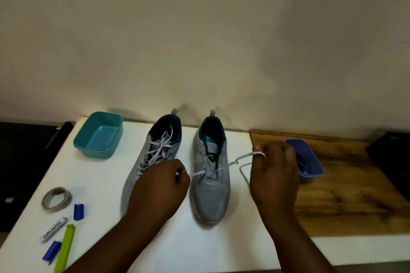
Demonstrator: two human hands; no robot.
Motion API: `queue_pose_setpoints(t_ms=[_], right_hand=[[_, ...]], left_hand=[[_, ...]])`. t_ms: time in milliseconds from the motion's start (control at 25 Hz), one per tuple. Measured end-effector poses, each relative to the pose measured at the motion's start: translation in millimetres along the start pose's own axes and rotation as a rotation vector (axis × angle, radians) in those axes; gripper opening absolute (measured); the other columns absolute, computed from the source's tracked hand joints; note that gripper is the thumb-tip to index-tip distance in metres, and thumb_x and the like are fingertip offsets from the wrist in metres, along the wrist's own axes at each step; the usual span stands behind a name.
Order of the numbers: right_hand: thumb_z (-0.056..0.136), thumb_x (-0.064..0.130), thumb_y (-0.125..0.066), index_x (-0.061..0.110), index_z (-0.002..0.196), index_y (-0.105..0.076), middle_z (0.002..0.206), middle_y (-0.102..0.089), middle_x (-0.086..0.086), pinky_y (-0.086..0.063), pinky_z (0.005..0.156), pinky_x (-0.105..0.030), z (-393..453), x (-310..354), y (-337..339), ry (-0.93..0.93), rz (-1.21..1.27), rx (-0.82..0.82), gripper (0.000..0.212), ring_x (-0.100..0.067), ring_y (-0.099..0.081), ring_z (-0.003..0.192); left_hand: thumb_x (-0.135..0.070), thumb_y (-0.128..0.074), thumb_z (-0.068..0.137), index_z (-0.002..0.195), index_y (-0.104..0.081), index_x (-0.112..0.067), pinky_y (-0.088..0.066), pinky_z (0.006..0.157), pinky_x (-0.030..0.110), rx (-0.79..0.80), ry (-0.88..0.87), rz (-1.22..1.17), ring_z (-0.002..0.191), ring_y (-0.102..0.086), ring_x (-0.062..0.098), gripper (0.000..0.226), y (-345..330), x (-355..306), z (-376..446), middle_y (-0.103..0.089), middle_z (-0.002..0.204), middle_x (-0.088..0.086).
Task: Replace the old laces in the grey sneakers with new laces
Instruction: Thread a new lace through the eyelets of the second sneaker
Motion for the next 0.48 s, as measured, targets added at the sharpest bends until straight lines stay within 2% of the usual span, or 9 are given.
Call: queue_pose_setpoints(t_ms=[80, 160, 240, 280, 320, 360, 400, 440, 480], right_hand=[[0.104, 0.037, -0.052, 0.018, 0.107, -0.065, 0.111, -0.050, 0.003, -0.044, 0.077, -0.025, -3.8, 20.3, 5.6, 0.020, 0.304, -0.026, 0.023, -0.010, -0.053, 0.092], [0.103, 0.040, -0.054, 0.019, 0.103, -0.066, 0.101, -0.057, 0.008, -0.041, 0.072, -0.012, -14.2, 46.3, -4.3, 0.121, 0.396, 0.065, 0.024, -0.002, -0.056, 0.086], [0.101, 0.052, -0.050, 0.023, 0.095, -0.065, 0.083, -0.061, 0.014, -0.040, 0.063, -0.010, -23.6, 55.7, -20.5, 0.152, 0.424, 0.190, 0.034, -0.004, -0.060, 0.076], [0.100, 0.056, -0.048, 0.024, 0.092, -0.065, 0.079, -0.061, 0.016, -0.041, 0.061, -0.011, -25.8, 57.9, -26.1, 0.160, 0.437, 0.229, 0.038, -0.005, -0.061, 0.073], [0.100, 0.057, -0.047, 0.023, 0.092, -0.066, 0.078, -0.062, 0.015, -0.042, 0.061, -0.013, -26.6, 60.0, -30.7, 0.185, 0.441, 0.255, 0.040, -0.006, -0.062, 0.072], [0.100, 0.057, -0.046, 0.023, 0.094, -0.067, 0.081, -0.062, 0.015, -0.043, 0.064, -0.015, -27.3, 61.9, -35.4, 0.214, 0.429, 0.278, 0.041, -0.006, -0.062, 0.075], [0.101, 0.057, -0.044, 0.023, 0.097, -0.067, 0.085, -0.063, 0.013, -0.045, 0.067, -0.016, -28.2, 63.0, -39.8, 0.241, 0.401, 0.300, 0.042, -0.005, -0.061, 0.078], [0.101, 0.057, -0.044, 0.023, 0.099, -0.067, 0.089, -0.063, 0.012, -0.045, 0.070, -0.018, -27.7, 61.5, -43.1, 0.256, 0.355, 0.307, 0.041, -0.005, -0.060, 0.082], [0.101, 0.057, -0.043, 0.025, 0.100, -0.067, 0.092, -0.062, 0.011, -0.046, 0.071, -0.020, -26.0, 56.9, -44.2, 0.261, 0.291, 0.294, 0.039, -0.005, -0.058, 0.085]], left_hand=[[-0.042, -0.053, 0.097, 0.100, -0.071, -0.035, -0.047, 0.069, 0.026, -0.063, -0.077, 0.167, 0.087, -0.064, 0.006, 0.020, 9.4, -13.0, -3.1, -0.070, 0.106, -0.016], [-0.050, -0.047, 0.098, 0.115, -0.072, -0.035, -0.051, 0.083, 0.037, -0.142, -0.081, 0.409, 0.111, -0.063, 0.023, 0.034, 17.8, -20.3, -1.7, -0.060, 0.140, -0.005], [-0.048, -0.047, 0.097, 0.132, -0.063, -0.039, -0.045, 0.099, 0.049, -0.178, -0.181, 0.378, 0.129, -0.050, 0.031, 0.039, 18.9, -40.6, -3.8, -0.045, 0.155, -0.001], [-0.044, -0.048, 0.097, 0.141, -0.053, -0.041, -0.039, 0.109, 0.048, -0.109, -0.277, 0.204, 0.138, -0.043, 0.025, 0.044, 11.6, -53.2, -6.8, -0.040, 0.158, -0.003], [-0.039, -0.050, 0.099, 0.149, -0.041, -0.044, -0.035, 0.115, 0.040, 0.017, -0.338, -0.063, 0.142, -0.039, 0.014, 0.051, 0.3, -63.8, -10.1, -0.039, 0.158, -0.008], [-0.034, -0.053, 0.101, 0.154, -0.032, -0.044, -0.038, 0.114, 0.031, 0.173, -0.337, -0.327, 0.137, -0.043, 0.002, 0.058, -13.4, -70.5, -13.3, -0.045, 0.154, -0.010], [-0.030, -0.055, 0.102, 0.155, -0.029, -0.044, -0.045, 0.105, 0.022, 0.280, -0.321, -0.486, 0.125, -0.053, -0.006, 0.061, -23.7, -72.7, -16.8, -0.057, 0.143, -0.011], [-0.027, -0.056, 0.102, 0.153, -0.034, -0.043, -0.051, 0.094, 0.016, 0.273, -0.314, -0.514, 0.110, -0.061, -0.009, 0.057, -24.2, -70.6, -14.9, -0.067, 0.127, -0.009], [-0.024, -0.055, 0.103, 0.148, -0.043, -0.041, -0.054, 0.085, 0.014, 0.185, -0.298, -0.492, 0.099, -0.065, -0.008, 0.050, -17.8, -63.5, -8.7, -0.072, 0.113, -0.011]])
Point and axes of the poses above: each hand's wrist, its own z-axis towards the middle knuckle, its own y-axis out of the back of the hand, x = y × z, the point moved 10 cm from there along z, towards the middle knuckle
